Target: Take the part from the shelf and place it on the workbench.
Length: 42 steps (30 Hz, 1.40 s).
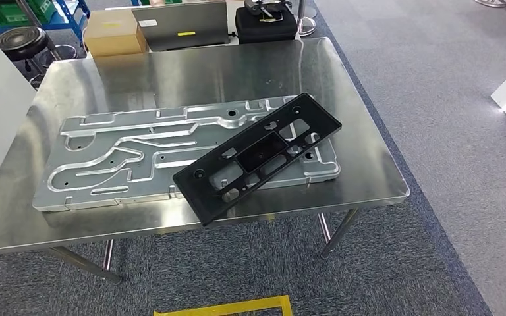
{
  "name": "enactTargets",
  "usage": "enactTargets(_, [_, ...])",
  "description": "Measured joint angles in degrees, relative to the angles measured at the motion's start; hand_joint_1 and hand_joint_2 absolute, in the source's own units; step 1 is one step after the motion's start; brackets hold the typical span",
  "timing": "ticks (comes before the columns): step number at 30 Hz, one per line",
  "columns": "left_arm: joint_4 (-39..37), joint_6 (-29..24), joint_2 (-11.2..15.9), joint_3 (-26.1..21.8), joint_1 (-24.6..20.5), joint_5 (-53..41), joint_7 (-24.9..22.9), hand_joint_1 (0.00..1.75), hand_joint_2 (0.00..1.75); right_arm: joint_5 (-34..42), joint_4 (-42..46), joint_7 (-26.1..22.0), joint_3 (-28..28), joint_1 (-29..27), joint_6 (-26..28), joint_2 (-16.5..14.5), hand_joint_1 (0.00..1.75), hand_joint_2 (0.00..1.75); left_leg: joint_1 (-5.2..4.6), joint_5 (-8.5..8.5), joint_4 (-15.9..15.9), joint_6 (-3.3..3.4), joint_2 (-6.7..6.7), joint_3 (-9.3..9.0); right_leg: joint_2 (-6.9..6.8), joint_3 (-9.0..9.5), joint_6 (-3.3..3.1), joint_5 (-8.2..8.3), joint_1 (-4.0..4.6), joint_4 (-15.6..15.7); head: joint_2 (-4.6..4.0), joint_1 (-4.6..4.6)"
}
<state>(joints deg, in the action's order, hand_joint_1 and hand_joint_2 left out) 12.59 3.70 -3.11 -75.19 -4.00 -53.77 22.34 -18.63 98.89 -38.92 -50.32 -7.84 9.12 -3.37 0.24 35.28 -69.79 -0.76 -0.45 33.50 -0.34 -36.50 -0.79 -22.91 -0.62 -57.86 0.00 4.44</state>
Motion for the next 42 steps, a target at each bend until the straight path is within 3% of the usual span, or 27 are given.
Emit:
enactTargets(2, [0.00, -0.02, -0.06, -0.27, -0.21, -0.03, -0.39, 0.00, 0.00, -7.87, -10.45, 0.53, -2.90, 1.76, 1.06, -0.35, 0.00, 0.00, -0.07, -2.51, 8.79, 0.39, 0.00, -5.78, 0.05, -0.64, 0.46, 0.81, 0.11, -0.16, 0.00, 0.00])
enactTargets(3, [0.00, 0.00, -0.15, -0.37, -0.34, -0.08, -0.52, 0.00, 0.00, -11.90, -16.94, 0.99, -4.29, 2.80, 2.20, -0.07, 0.00, 0.00, -0.16, -3.29, 11.88, 0.65, -0.04, -7.63, 0.05, -0.75, 0.76, 1.15, 0.22, -0.20, 0.00, -0.01])
enactTargets(4, [0.00, 0.04, -0.30, -0.43, -0.43, -0.16, -0.63, 0.00, 0.00, -15.85, -24.37, 1.87, -5.65, 3.86, 3.84, 0.55, 0.00, 0.00, -0.26, -3.66, 13.41, 0.94, -0.10, -8.46, 0.04, -0.75, 1.13, 1.53, 0.30, -0.18, 0.00, -0.02])
enactTargets(7, [0.00, 0.20, -0.78, -0.55, -0.31, -0.58, -0.92, 0.00, 0.00, -24.49, -45.16, 5.39, -8.63, 5.81, 8.87, 2.20, 0.00, 0.00, -0.45, -5.09, 13.68, 2.02, -0.11, -7.76, 0.05, -0.85, 2.25, 2.50, 0.04, 0.28, 0.00, -0.01])
enactTargets(8, [0.00, 0.35, -0.86, -0.56, -0.30, -0.78, -1.14, 0.00, 0.00, -26.20, -50.24, 7.33, -9.07, 6.13, 9.62, 2.45, 0.00, 0.00, -0.39, -5.74, 13.81, 2.35, 0.02, -7.33, 0.09, -1.22, 2.55, 1.69, -0.10, -0.17, 0.00, -0.01])
enactTargets(9, [0.00, 0.64, -0.94, -0.56, -0.33, -0.99, -1.53, 0.00, 0.00, -28.02, -55.26, 10.91, -9.33, 6.53, 9.51, 2.73, 0.00, 0.00, -0.26, -6.45, 13.95, 2.65, 0.19, -6.73, 0.15, -1.93, 2.86, -0.33, -0.19, -1.81, 0.00, -0.01])
enactTargets(12, [0.00, 1.73, -1.10, -0.54, -0.38, -1.71, -3.01, 0.00, 0.00, -32.69, -67.64, 24.74, -9.37, 7.86, 6.75, 2.99, 0.00, 0.00, -0.20, -8.09, 13.90, 3.02, 0.58, -4.61, 0.18, -4.84, 3.54, -8.76, -0.36, -12.37, 0.00, -0.02])
enactTargets(13, [0.00, 1.96, -1.21, -0.54, -0.36, -1.83, -3.32, 0.00, 0.00, -33.51, -70.60, 27.52, -9.29, 8.12, 6.15, 2.87, 0.00, 0.00, -0.23, -8.57, 13.77, 2.96, 0.64, -3.87, 0.18, -5.07, 3.65, -9.80, -0.40, -15.19, 0.00, -0.02])
enactTargets(14, [0.00, 2.09, -1.30, -0.53, -0.35, -1.89, -3.54, 0.00, 0.00, -34.05, -73.06, 29.10, -9.19, 8.34, 5.77, 2.74, 0.00, 0.00, -0.24, -9.02, 13.57, 2.85, 0.66, -3.10, 0.18, -4.37, 3.68, -9.63, -0.45, -16.21, 0.00, -0.02])
enactTargets(15, [0.00, 2.19, -1.40, -0.53, -0.34, -1.93, -3.67, 0.00, 0.00, -34.41, -75.05, 30.01, -9.10, 8.57, 5.50, 2.66, 0.00, 0.00, -0.24, -9.41, 13.31, 2.70, 0.68, -2.37, 0.18, -2.58, 3.64, -8.58, -0.50, -15.02, 0.00, -0.02])
enactTargets(16, [0.00, 2.29, -1.49, -0.52, -0.35, -2.02, -3.78, 0.00, 0.00, -34.69, -76.72, 30.86, -9.04, 8.87, 5.12, 2.65, 0.00, 0.00, -0.23, -9.75, 12.99, 2.51, 0.68, -1.67, 0.19, 0.36, 3.52, -7.31, -0.53, -11.76, 0.00, -0.01])
enactTargets(18, [0.00, 2.58, -1.65, -0.45, -0.41, -2.44, -4.03, 0.00, 0.00, -34.92, -79.06, 33.53, -8.98, 9.60, 3.22, 2.70, 0.00, 0.00, -0.27, -10.28, 12.41, 1.98, 0.68, -0.66, 0.31, 6.55, 3.01, -6.53, -0.39, -3.41, 0.00, 0.00])
enactTargets(19, [0.00, 2.78, -1.69, -0.36, -0.45, -2.75, -4.23, 0.00, 0.00, -34.92, -80.04, 35.29, -8.96, 9.91, 1.82, 2.70, 0.00, 0.00, -0.30, -10.55, 12.22, 1.65, 0.68, -0.40, 0.38, 8.43, 2.66, -6.70, -0.24, -0.52, 0.00, 0.00])
enactTargets(20, [0.00, 3.01, -1.74, -0.22, -0.46, -3.08, -4.45, 0.00, 0.00, -34.87, -80.94, 36.87, -8.96, 10.14, 0.38, 2.65, 0.00, 0.00, -0.30, -10.87, 12.15, 1.29, 0.67, -0.23, 0.44, 9.11, 2.29, -6.99, -0.04, 0.82, 0.00, 0.00])
enactTargets(23, [0.00, 3.61, -1.81, 0.32, -0.33, -3.74, -4.92, 0.00, 0.00, -34.93, -83.03, 39.01, -8.96, 10.46, -2.19, 2.04, 0.00, 0.00, -0.14, -11.01, 11.77, 0.20, 0.59, 0.27, 0.24, 8.28, 0.86, -5.98, 0.02, 1.27, 0.00, 0.00])
enactTargets(25, [0.00, 4.05, -1.83, 0.64, -0.20, -4.05, -5.18, 0.00, 0.00, -34.99, -83.95, 39.53, -8.96, 10.65, -2.96, 1.41, 0.00, 0.00, -0.01, -7.27, 8.38, -0.32, 0.49, 1.63, 0.02, 7.12, -0.13, -4.76, -0.14, 1.55, 0.00, 0.00])
enactTargets(27, [0.00, 4.61, -1.91, 0.90, -0.19, -4.36, -5.48, 0.00, 0.00, -35.20, -84.65, 40.33, -8.95, 10.74, -3.52, 0.78, 0.00, 0.00, 0.11, -1.67, 1.28, -0.65, 0.47, 3.67, -0.05, 5.53, -0.56, -3.60, 0.08, 1.47, 0.00, 0.00])
enactTargets(28, [0.00, 4.88, -1.97, 1.01, -0.19, -4.51, -5.61, 0.00, 0.00, -35.35, -85.02, 40.83, -8.94, 10.74, -3.84, 0.41, 0.00, 0.00, 0.14, -0.06, -2.02, -0.77, 0.47, 4.26, -0.08, 4.66, -0.61, -3.00, 0.22, 1.37, 0.00, 0.01])
enactTargets(29, [-0.01, 5.09, -2.02, 1.10, -0.19, -4.61, -5.70, 0.00, 0.00, -35.47, -85.33, 41.22, -8.93, 10.74, -4.16, 0.09, 0.00, 0.00, 0.15, 0.19, -3.94, -0.81, 0.48, 4.09, -0.11, 3.76, -0.63, -2.40, 0.34, 1.22, 0.00, 0.01])
enactTargets(30, [-0.01, 5.26, -2.05, 1.20, -0.18, -4.70, -5.76, 0.00, 0.00, -35.53, -85.58, 41.55, -8.92, 10.74, -4.48, -0.22, 0.00, 0.00, 0.15, -0.79, -3.90, -0.75, 0.48, 3.00, -0.12, 2.86, -0.62, -1.86, 0.46, 1.02, 0.00, 0.01])
enactTargets(32, [-0.01, 5.45, -2.06, 1.39, -0.23, -4.80, -5.80, 0.00, 0.00, -35.48, -85.98, 42.05, -8.91, 10.78, -4.90, -0.78, 0.00, 0.00, 0.06, -3.91, 2.06, -0.21, 0.48, -2.12, -0.12, 1.32, -0.50, -0.86, 0.62, 0.56, 0.00, 0.01])
enactTargets(34, [0.00, 5.50, -2.02, 1.59, -0.39, -4.83, -5.80, 0.00, 0.00, -35.40, -86.27, 42.26, -8.91, 10.80, -5.05, -1.35, 0.00, 0.00, -0.27, -4.35, 10.62, 0.56, 0.49, -7.97, -0.13, 0.44, -0.09, 0.08, 0.80, 0.27, 0.00, 0.01])
enactTargets(35, [0.00, 5.51, -2.01, 1.70, -0.43, -4.84, -5.80, 0.00, 0.00, -35.37, -86.38, 42.27, -8.91, 10.80, -5.06, -1.53, 0.00, 0.00, -0.48, -3.96, 13.36, 0.88, 0.50, -9.60, -0.18, 0.30, 0.21, 0.58, 0.78, 0.26, 0.00, 0.01])
enactTargets(38, [-0.03, 5.71, -2.15, 1.94, -0.31, -4.93, -5.82, 0.00, 0.00, -35.17, -86.60, 42.30, -8.93, 10.71, -5.14, -1.69, 0.00, 0.00, -0.59, -4.76, 15.08, 1.85, 0.65, -9.52, -0.16, 0.07, 1.26, 1.71, 0.60, 0.46, 0.00, 0.01])
enactTargets(39, [-0.05, 5.83, -2.26, 2.02, -0.29, -5.16, -5.90, 0.00, 0.00, -34.94, -86.62, 42.32, -8.97, 10.68, -5.19, -1.69, 0.00, 0.00, -0.46, -5.46, 15.20, 2.33, 0.79, -9.01, -0.02, -0.26, 1.61, 0.69, 0.53, -0.22, 0.00, 0.01])
enactTargets(40, [-0.07, 5.93, -2.37, 2.12, -0.27, -5.49, -6.00, 0.00, 0.00, -34.62, -86.63, 42.33, -9.05, 10.63, -5.25, -1.68, 0.00, 0.00, -0.32, -6.21, 15.36, 2.73, 0.92, -8.37, 0.12, -0.81, 1.93, -1.45, 0.46, -1.86, 0.00, 0.00])
enactTargets(42, [-0.09, 6.19, -2.55, 2.50, -0.23, -6.58, -6.30, 0.00, 0.00, -33.87, -86.63, 42.31, -9.42, 10.56, -5.36, -1.63, 0.00, 0.00, -0.24, -7.55, 15.32, 3.20, 1.04, -6.74, 0.25, -2.46, 2.44, -7.59, 0.14, -8.25, 0.00, 0.00])
